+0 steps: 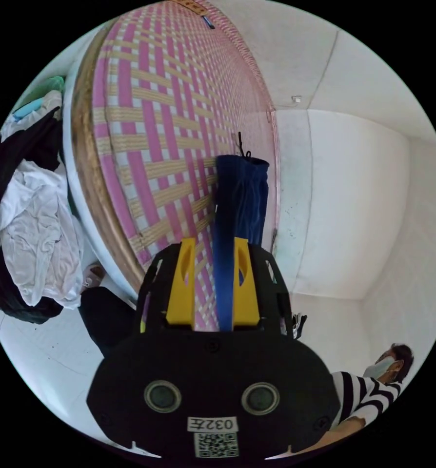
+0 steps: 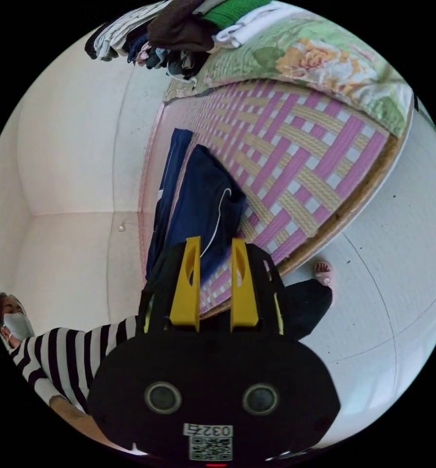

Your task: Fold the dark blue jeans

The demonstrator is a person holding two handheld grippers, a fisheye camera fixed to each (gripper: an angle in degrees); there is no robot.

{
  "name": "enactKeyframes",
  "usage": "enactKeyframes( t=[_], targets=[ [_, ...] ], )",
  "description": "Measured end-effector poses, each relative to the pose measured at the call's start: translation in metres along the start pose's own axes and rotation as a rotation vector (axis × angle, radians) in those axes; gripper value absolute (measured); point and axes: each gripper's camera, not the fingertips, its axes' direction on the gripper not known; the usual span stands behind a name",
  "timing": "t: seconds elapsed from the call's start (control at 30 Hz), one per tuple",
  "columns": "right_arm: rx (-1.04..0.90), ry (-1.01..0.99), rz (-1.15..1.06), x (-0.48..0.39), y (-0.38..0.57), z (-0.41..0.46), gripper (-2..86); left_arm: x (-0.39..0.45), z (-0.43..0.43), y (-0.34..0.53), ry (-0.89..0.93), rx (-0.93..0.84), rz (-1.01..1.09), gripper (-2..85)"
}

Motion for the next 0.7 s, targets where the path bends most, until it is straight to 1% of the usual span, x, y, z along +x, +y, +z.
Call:
enactKeyframes(
  t=[0.2,0.27,0.3,0.43,0.5,0.7],
  targets=[
    [-0.027,-0.039,-0.008,-0.002,-0.001,0.011,5.4,0.008,0.009,-0.017,0.087,-0.001,-0.002,8.4],
    [-0.030,-0.009,-0.029,-0.009,-0.002,0.010,0.5,0.015,0.010,-0.023,0.099,-0.001,-0.001,7.6],
    [-0.024,-0.005,-0.038,-0.012,-0.002,0.008,0.2,0.018,0.009,-0.025,0.103,0.003,0.002,7.1],
    [0.001,-0.082,-0.106,-0.037,-0.008,-0.001,-0.8,0.037,0.001,-0.032,0.123,0.016,0.005,-0.1],
    [0.011,-0.130,-0.153,-0.054,-0.012,-0.005,-0.9,0.047,-0.005,-0.035,0.178,0.020,0.018,-1.0],
    [0.079,-0.325,-0.314,-0.107,-0.019,-0.021,-1.0,0.079,-0.030,-0.046,0.505,0.071,0.089,-1.4]
  ],
)
